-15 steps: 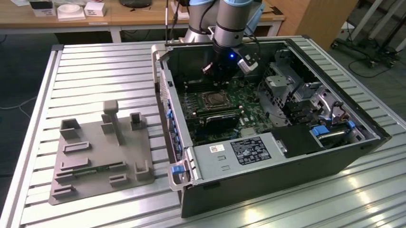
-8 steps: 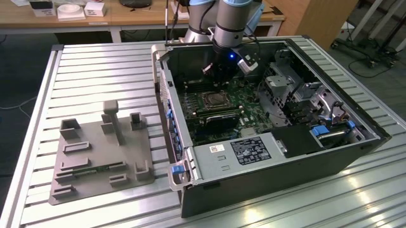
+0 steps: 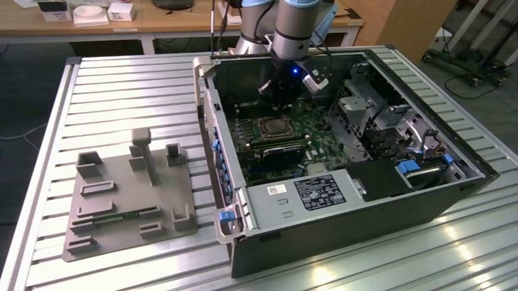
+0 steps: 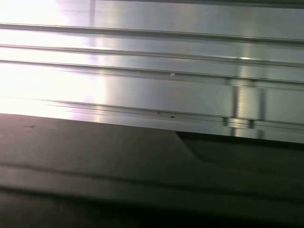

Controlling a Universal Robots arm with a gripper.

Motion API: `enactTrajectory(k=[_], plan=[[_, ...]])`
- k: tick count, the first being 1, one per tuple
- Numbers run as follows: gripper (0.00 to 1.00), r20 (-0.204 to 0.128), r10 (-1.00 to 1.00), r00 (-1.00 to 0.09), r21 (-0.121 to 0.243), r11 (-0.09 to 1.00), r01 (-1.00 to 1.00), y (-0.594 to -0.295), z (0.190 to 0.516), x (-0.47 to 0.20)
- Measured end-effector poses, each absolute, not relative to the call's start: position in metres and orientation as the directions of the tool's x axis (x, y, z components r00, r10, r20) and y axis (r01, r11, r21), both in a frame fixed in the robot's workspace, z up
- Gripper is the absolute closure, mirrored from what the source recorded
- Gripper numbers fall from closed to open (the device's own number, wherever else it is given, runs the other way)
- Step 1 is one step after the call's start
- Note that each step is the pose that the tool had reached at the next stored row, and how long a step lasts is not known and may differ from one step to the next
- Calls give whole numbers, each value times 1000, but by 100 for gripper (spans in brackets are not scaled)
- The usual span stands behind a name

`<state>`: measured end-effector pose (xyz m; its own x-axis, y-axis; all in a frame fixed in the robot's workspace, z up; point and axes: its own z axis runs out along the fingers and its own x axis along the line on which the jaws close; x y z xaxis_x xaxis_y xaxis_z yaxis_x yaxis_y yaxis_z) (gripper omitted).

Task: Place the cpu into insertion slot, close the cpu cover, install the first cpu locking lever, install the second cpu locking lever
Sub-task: 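Install the first cpu locking lever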

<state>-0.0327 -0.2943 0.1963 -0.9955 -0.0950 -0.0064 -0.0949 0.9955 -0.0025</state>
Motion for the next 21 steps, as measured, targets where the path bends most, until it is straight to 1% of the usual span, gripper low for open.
enactTrajectory(k=[16,21], plan=[[90,-8,-95,-995,0,995,-95,-294,207,-33],[90,-8,-95,-995,0,995,-95,-300,208,-33]])
